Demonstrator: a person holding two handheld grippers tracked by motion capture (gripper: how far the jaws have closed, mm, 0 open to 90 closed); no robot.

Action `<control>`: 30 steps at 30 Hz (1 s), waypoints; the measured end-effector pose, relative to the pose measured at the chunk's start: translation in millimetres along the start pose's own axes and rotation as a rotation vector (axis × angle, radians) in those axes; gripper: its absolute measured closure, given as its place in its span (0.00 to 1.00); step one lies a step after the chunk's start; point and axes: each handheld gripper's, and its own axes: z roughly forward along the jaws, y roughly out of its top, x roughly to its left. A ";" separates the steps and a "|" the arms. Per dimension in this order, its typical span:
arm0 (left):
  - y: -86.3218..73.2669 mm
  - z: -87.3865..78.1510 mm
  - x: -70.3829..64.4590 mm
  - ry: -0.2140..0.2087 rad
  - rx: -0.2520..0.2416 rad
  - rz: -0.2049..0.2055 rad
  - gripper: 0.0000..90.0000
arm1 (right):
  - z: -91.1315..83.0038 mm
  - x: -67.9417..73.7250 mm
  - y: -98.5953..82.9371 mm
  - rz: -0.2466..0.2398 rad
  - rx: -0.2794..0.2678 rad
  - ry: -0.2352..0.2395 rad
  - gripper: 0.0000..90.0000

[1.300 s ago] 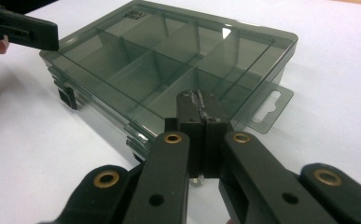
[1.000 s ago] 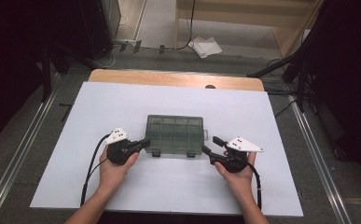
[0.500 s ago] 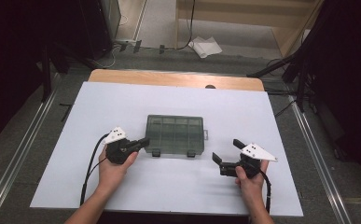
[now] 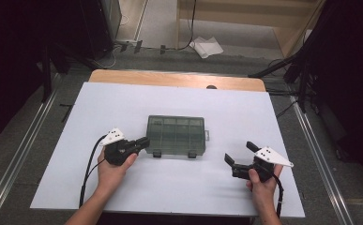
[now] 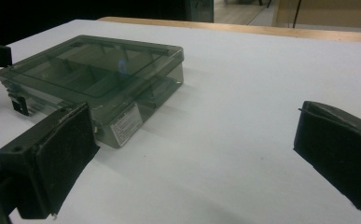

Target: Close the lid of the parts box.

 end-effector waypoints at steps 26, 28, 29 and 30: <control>-9.3 -49.2 9.1 0.102 -0.043 0.083 0.00 | -10.4 -10.7 -3.2 0.026 -0.004 -0.015 0.00; -11.1 -52.9 11.1 0.109 -0.043 0.081 0.00 | -11.4 -10.7 -3.2 0.030 -0.003 -0.019 0.00; -11.8 -54.4 12.0 0.113 -0.045 0.079 0.00 | -12.0 -10.8 -3.2 0.029 -0.003 -0.017 0.00; -12.1 -56.4 13.0 0.114 -0.043 0.079 0.00 | -12.3 -11.0 -3.4 0.026 -0.003 -0.018 0.00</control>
